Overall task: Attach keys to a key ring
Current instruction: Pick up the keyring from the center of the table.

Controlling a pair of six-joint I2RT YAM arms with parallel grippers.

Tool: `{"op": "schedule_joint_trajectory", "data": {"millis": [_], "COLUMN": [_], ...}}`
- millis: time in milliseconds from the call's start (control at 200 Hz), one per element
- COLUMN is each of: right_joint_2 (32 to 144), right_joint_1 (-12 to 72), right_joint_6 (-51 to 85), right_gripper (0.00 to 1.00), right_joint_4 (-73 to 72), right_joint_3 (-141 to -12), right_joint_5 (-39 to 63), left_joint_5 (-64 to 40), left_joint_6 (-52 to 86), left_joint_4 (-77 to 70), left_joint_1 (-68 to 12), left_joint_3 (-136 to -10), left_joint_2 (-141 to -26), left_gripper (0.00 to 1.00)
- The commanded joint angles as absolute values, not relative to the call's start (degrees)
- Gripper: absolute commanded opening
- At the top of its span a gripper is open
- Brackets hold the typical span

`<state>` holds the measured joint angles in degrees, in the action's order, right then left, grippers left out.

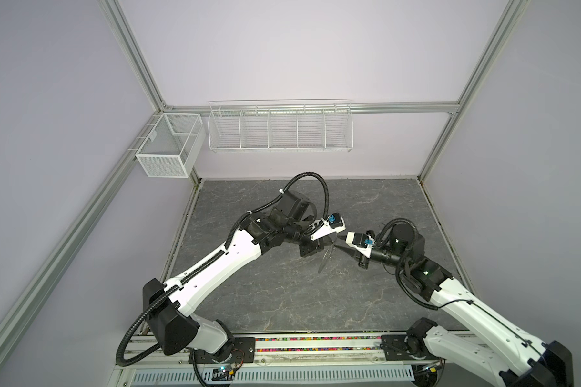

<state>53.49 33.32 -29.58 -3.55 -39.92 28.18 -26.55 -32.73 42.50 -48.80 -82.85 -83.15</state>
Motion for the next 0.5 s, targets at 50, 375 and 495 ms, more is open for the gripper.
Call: {"op": "schedule_joint_trajectory", "data": {"millis": [50, 375, 495], "right_joint_2": [54.79, 56.16, 56.33], "right_joint_1": [33.39, 33.38, 33.34], "right_joint_6": [-29.63, -28.31, -28.04], "right_gripper": [0.28, 0.18, 0.14], "right_joint_4": [-3.42, -4.90, -5.28], "right_joint_3": [-40.26, -40.37, -40.30], "right_joint_5": [30.30, 31.73, 31.99], "left_joint_5": [-26.40, -26.65, -26.62], "left_joint_6": [-33.93, -34.50, -34.89], "left_joint_4": [44.34, 44.52, 44.74], "left_joint_1": [-49.30, -49.64, -49.81], "left_joint_3": [-84.90, -85.00, -85.05], "left_joint_2": [-82.81, -83.01, -83.22], "left_gripper": [0.00, 0.00, 0.00]}}
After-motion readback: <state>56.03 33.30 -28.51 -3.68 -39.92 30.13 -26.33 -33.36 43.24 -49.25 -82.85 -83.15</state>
